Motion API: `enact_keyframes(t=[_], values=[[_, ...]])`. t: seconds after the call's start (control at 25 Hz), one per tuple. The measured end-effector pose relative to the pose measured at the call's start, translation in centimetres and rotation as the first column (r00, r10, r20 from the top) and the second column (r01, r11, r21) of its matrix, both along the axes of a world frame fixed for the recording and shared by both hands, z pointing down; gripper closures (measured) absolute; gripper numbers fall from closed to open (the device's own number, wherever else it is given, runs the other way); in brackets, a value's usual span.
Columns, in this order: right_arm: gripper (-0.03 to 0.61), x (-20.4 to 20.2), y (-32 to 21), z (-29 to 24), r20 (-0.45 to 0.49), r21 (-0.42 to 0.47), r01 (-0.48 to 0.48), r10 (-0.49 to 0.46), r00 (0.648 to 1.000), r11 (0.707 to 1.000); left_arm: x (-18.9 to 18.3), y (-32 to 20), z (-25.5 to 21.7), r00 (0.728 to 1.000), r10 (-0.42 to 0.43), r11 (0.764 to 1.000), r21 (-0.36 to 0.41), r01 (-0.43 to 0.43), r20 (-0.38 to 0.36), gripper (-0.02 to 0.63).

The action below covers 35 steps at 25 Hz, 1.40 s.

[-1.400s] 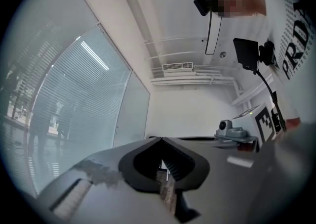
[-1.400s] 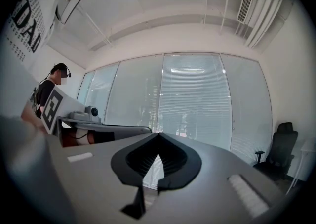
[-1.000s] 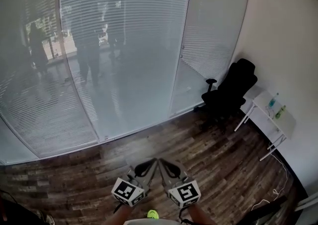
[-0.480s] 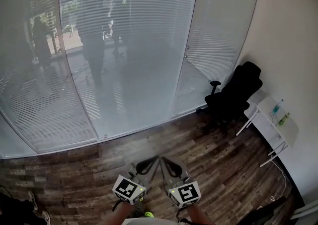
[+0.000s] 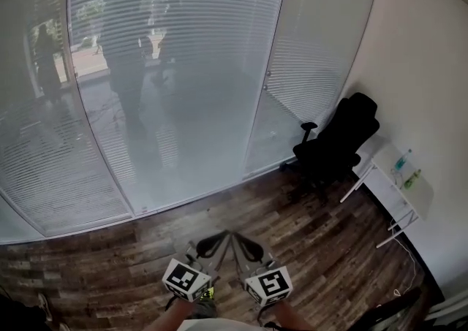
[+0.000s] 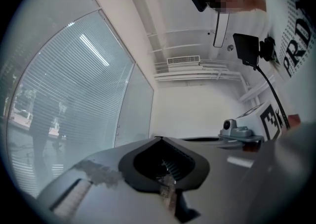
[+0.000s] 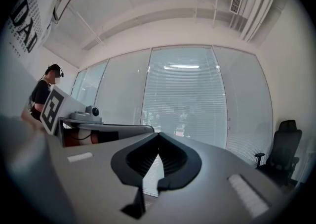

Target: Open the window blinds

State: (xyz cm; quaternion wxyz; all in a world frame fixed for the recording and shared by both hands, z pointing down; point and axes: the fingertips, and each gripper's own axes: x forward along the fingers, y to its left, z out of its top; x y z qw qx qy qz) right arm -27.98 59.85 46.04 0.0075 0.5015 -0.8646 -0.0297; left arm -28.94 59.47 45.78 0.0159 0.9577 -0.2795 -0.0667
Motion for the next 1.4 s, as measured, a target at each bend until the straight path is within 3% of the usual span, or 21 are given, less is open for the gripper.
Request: enact_keyframes(t=[0.76,1.4], values=[[0.570,0.5,-17.0,0.2,-0.007,0.005,-0.072,0.072,0.997,0.997,0.4,-16.6,0.6,0.998,0.069,0.998,-0.003,-0.069,-0.011,0.621],[0.571,6.3,-27.2,1.1,0.007,-0.037,-0.073,0.073,0.997,0.997,6.1,-27.0,1.1,0.999,0.045,0.998,-0.036,-0.044,0.013,0.621]])
